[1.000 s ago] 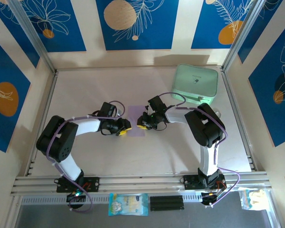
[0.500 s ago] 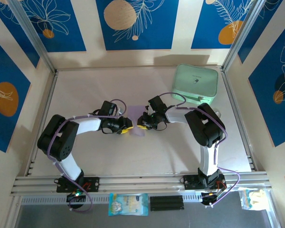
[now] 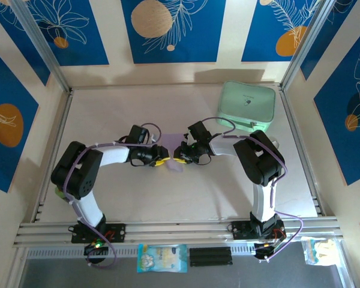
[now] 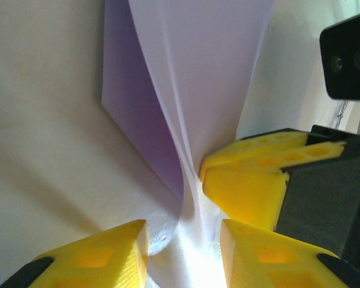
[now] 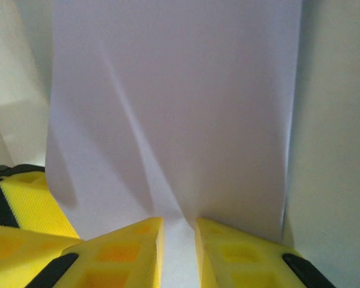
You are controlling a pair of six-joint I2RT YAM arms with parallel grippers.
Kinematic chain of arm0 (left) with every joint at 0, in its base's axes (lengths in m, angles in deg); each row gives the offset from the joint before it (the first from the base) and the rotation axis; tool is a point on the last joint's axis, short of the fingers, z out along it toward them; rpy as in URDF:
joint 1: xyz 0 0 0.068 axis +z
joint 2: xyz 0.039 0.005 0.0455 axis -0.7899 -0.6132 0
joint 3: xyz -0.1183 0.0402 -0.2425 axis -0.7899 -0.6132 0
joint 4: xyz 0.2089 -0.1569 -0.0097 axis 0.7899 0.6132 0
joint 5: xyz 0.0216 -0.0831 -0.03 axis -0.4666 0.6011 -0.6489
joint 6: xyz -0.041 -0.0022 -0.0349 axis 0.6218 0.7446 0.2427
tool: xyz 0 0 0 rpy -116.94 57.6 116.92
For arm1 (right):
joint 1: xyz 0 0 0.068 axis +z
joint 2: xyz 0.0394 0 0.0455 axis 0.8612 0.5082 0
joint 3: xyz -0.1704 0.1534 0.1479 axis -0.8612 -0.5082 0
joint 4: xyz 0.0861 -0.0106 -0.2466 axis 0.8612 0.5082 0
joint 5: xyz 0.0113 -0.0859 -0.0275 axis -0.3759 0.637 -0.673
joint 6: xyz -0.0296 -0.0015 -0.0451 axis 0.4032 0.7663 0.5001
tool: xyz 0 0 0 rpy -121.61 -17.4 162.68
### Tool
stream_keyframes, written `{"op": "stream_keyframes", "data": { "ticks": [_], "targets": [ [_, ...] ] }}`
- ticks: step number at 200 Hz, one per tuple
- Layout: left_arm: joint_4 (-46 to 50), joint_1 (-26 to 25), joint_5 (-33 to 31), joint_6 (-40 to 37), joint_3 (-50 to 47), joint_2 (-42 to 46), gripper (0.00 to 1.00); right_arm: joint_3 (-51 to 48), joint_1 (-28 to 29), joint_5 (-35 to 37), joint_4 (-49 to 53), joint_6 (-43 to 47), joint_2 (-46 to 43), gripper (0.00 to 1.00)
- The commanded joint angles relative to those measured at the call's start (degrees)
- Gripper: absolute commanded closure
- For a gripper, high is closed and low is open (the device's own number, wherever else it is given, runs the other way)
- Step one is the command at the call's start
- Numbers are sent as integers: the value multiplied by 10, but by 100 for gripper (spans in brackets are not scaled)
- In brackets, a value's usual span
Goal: Fold a paper plane with a square sheet of paper (pick it up from the middle)
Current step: Third fold the triangle at the center of the table.
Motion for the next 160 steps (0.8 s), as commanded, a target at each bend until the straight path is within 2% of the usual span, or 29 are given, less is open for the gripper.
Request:
{"op": "stream_keyframes", "data": {
  "ticks": [1,40,81,119,146,160],
  "targets": [
    [6,10,14,-22,21,-12,63,-24,-7,32,40,11,21,77],
    [11,18,13,-32,30,-23,64,-25,-8,30,37,12,20,77],
    [9,19,20,-26,34,-32,69,-24,-9,28,34,17,17,77],
    [23,19,16,-16,33,-29,87,-25,-9,37,19,45,-14,70],
    [15,19,15,3,27,-21,97,-18,-8,42,19,81,-57,63],
    [10,19,12,17,22,-14,99,-31,-7,52,6,100,-87,57]
  ]
}}
